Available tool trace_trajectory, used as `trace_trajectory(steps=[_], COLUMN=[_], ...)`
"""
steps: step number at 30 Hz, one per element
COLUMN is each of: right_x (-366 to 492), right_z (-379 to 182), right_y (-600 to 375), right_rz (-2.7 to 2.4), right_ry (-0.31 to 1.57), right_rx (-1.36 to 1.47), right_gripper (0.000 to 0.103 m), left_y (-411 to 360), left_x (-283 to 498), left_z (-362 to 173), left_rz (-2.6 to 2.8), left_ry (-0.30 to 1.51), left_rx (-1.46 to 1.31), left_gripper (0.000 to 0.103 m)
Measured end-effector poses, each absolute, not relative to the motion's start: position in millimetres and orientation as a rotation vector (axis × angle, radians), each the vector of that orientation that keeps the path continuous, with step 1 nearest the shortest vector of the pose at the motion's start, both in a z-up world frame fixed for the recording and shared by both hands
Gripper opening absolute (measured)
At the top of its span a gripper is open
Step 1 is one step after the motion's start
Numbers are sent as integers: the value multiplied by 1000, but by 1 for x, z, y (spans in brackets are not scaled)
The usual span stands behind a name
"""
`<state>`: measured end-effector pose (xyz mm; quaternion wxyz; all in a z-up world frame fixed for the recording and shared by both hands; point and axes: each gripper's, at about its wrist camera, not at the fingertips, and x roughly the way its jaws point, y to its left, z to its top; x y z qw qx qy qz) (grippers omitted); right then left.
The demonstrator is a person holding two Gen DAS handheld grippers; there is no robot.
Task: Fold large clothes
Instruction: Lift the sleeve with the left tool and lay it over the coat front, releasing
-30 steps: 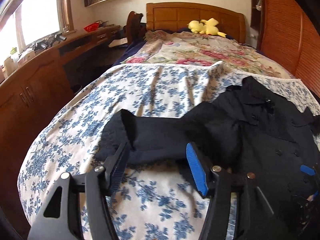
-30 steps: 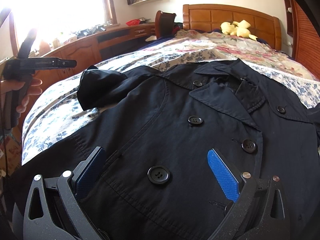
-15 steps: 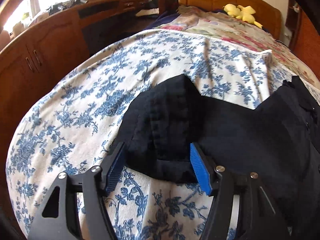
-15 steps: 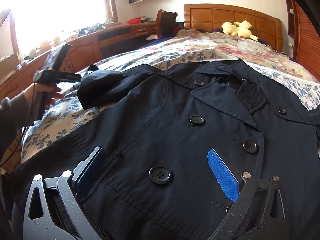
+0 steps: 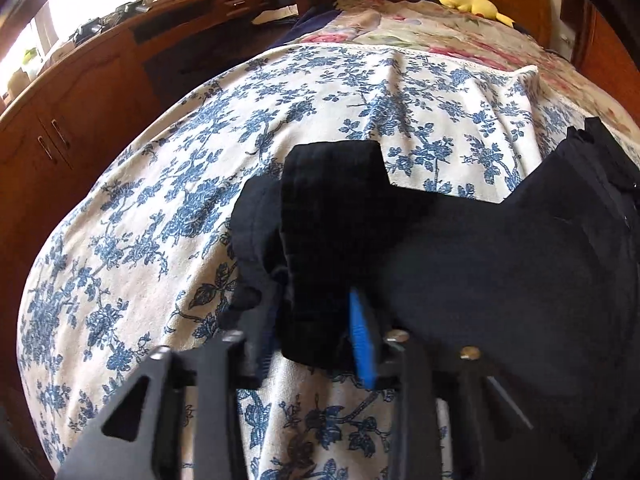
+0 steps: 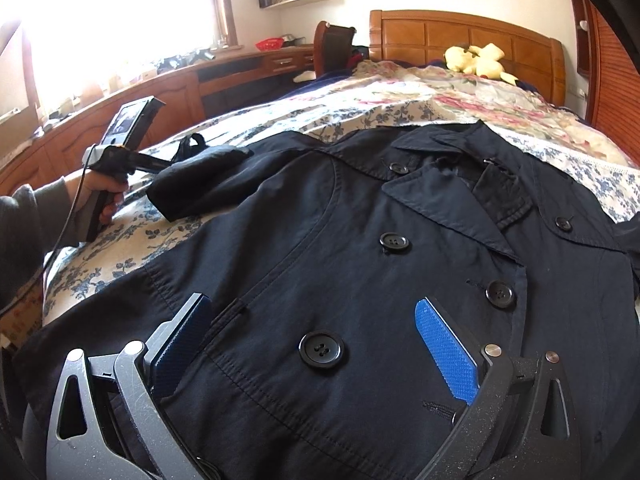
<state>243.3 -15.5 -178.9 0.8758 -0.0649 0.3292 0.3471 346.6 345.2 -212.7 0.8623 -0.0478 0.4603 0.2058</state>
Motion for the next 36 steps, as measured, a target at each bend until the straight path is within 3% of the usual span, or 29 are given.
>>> trace_trajectory(steps=[2, 18, 26, 36], right_x=[242, 220, 210, 207], right_z=[-178, -138, -126, -140], right_y=[-17, -66, -104, -137], right_rz=[722, 663, 606, 539], right_ry=[681, 602, 568, 611], right_rx=[-131, -108, -99, -95], right_gripper=[103, 103, 103, 103], left_y=[336, 160, 83, 38], left_x=[344, 304, 277, 235], left_z=[-200, -39, -26, -69], left_rz=[460, 221, 67, -39], left_ry=[925, 578, 544, 565], left_rx=[-68, 126, 132, 133], left_gripper=[9, 9, 9, 11])
